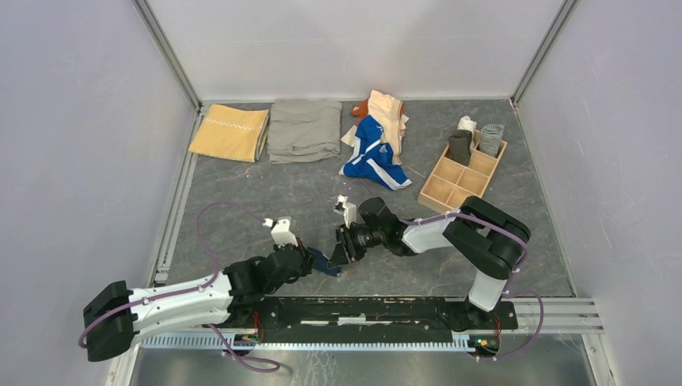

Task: Roll the underwear
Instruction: Roll the underwear to the center of the board.

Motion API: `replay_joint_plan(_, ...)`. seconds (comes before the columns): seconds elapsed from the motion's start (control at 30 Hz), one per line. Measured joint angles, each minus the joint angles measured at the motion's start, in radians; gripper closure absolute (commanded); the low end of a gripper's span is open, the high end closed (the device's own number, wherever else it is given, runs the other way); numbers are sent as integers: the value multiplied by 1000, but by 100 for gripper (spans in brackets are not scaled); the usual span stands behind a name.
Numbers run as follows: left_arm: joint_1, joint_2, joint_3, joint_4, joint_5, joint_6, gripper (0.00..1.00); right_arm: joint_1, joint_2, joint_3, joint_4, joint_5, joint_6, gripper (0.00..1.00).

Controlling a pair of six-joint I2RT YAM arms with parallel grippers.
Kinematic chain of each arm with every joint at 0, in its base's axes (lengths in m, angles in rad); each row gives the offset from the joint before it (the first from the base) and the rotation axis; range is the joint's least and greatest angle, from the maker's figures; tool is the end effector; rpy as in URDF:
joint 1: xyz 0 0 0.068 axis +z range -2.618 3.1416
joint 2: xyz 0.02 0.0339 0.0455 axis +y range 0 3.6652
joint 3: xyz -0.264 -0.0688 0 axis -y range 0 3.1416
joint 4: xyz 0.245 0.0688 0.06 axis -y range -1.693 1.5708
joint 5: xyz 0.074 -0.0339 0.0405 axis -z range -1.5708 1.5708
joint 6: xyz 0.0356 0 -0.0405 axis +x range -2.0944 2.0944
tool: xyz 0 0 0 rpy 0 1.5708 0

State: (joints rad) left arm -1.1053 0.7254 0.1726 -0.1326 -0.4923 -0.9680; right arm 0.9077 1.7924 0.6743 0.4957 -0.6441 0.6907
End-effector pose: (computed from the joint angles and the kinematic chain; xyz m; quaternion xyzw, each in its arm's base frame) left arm 0.0797 -0.1212 0.1444 -0.0440 0.8815 -0.2455 0.4010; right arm 0.1816 0.2672 0.1172 -0.2351 0.8233 0.5068 0.1002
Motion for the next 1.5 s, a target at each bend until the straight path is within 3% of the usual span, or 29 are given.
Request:
replay_joint_plan(0.43,0,33,14,3,-23,-28,98,-1,-139,63,-285,177,-255,49)
replay_joint_plan(0.73,0,52,14,19,-29,-29,98,-3,-188,71,-383,248,-357,49)
replay_joint_plan(0.93,0,50,14,22,-30,-29,98,-4,-275,178,-585,425,-524,47)
replay_joint_plan(0.97,0,50,14,21,-30,-29,98,-4,-287,200,-607,462,-550,31)
replay_joint_plan(1.03,0,44,14,19,-30,-29,98,-11,-322,222,-630,539,-605,9)
replay_joint_plan(1.07,0,40,14,17,-30,-29,98,-19,-347,222,-634,566,-630,2)
replay_joint_plan(1.13,0,35,13,14,-29,-29,98,-41,-391,215,-632,586,-666,2)
replay_joint_plan(1.27,0,32,13,11,-29,-28,98,-89,-386,232,-620,498,-698,2)
replay_joint_plan(1.5,0,31,13,11,-29,-28,98,-91,-171,321,-602,183,-657,8)
